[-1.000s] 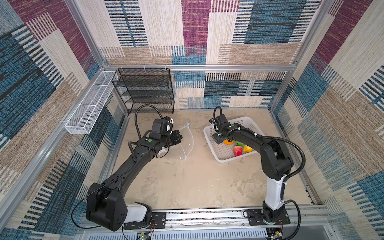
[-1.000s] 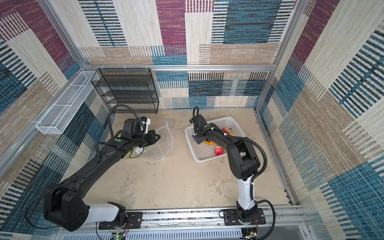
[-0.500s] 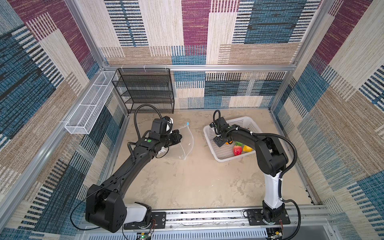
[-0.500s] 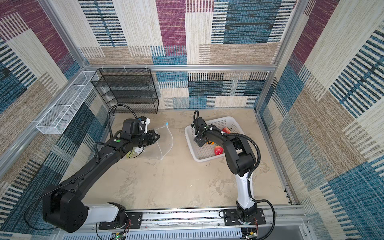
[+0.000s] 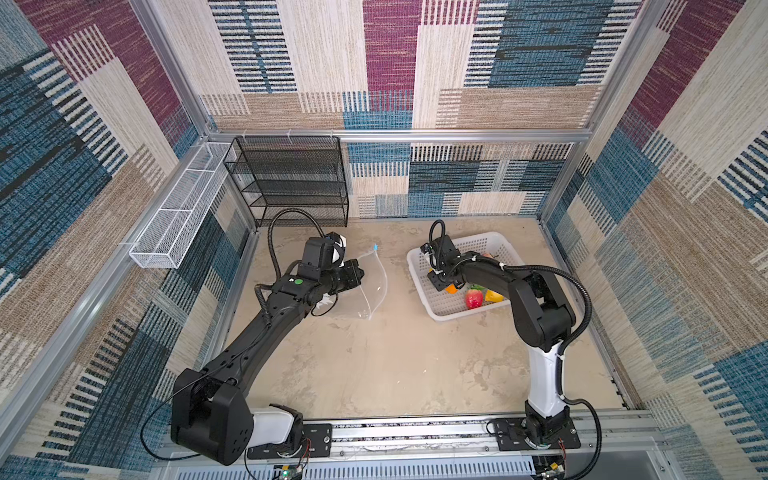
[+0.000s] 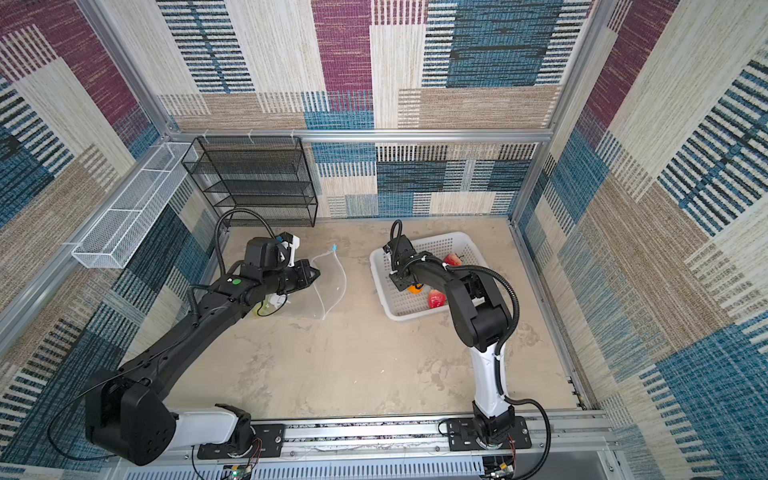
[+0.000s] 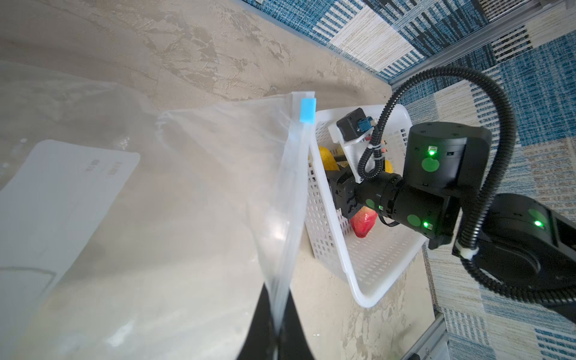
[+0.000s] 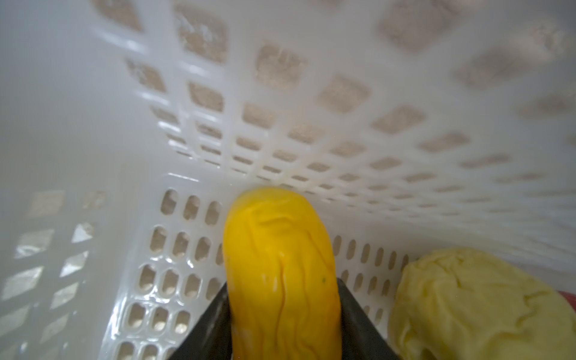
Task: Place the food in the zip-top bag and seal the zipper
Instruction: 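Move the right gripper to the basket and grasp the yellow elongated fruit, then carry the yellow fruit with the right gripper into the bag mouth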
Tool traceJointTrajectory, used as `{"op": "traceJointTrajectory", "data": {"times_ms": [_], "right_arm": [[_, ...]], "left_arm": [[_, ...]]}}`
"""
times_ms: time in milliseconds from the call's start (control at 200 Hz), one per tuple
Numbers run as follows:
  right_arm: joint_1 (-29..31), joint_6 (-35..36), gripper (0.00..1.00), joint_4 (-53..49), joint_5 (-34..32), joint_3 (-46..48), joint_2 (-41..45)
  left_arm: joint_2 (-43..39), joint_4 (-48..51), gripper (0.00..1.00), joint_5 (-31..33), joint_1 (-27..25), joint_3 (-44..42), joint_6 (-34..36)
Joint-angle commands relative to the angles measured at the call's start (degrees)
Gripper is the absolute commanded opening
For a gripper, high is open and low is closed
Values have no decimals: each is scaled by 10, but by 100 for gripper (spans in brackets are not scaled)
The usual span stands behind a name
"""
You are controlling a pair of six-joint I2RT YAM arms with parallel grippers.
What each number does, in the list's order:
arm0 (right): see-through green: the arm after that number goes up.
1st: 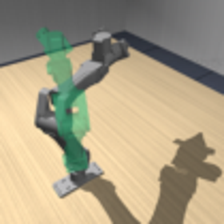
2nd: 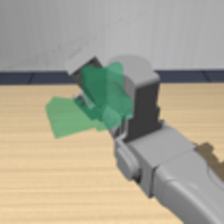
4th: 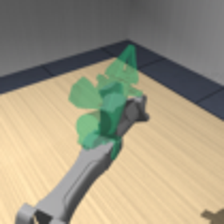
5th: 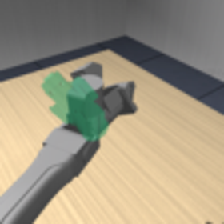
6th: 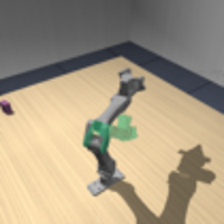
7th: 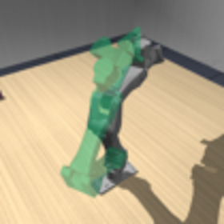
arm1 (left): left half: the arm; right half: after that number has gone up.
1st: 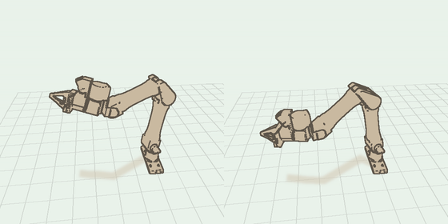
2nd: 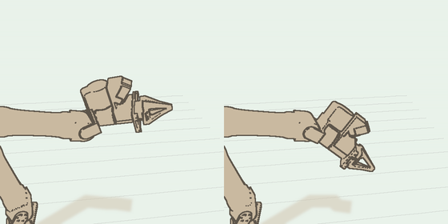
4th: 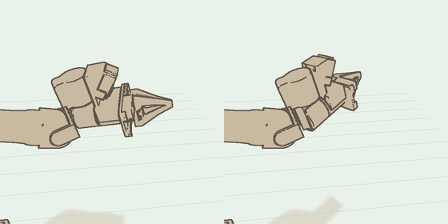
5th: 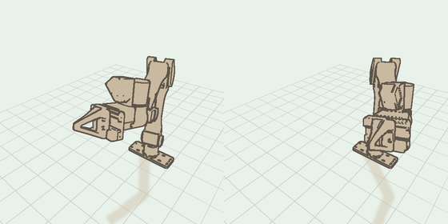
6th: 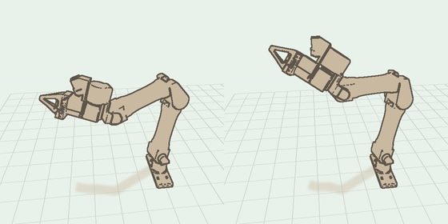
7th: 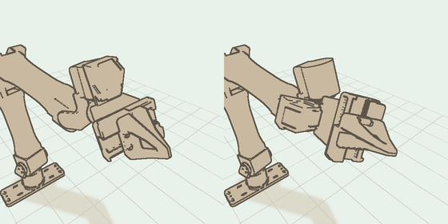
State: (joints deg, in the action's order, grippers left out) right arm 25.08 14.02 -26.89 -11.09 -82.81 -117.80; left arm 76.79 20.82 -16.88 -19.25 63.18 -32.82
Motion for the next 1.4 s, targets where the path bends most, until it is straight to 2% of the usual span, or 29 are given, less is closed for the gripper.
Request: {"op": "traceJointTrajectory", "data": {"times_ms": [0,160,441,521,611,766,997,1102,1397], "right_arm": [[0,-13,43,-5,10,5,14],[0,-29,42,-2,36,20,56],[0,-90,42,24,117,86,194],[0,-110,42,23,155,90,226],[0,-136,42,34,227,90,254],[13,-217,39,126,369,121,281],[92,-306,38,227,377,126,267],[127,-321,39,240,345,116,243],[142,-416,39,276,364,98,160]], "left_arm": [[-3,-9,0,0,1,0,3],[-3,-9,0,0,1,0,3],[-3,-12,0,-4,1,-1,-1],[-2,-13,0,-6,1,-2,-2],[-2,-14,0,-8,1,-2,-4],[4,-16,0,-13,1,-3,-6],[5,-16,0,-16,1,-3,-8],[2,-17,0,-17,1,-2,-8],[-8,-21,0,-25,0,-5,-13]]}}
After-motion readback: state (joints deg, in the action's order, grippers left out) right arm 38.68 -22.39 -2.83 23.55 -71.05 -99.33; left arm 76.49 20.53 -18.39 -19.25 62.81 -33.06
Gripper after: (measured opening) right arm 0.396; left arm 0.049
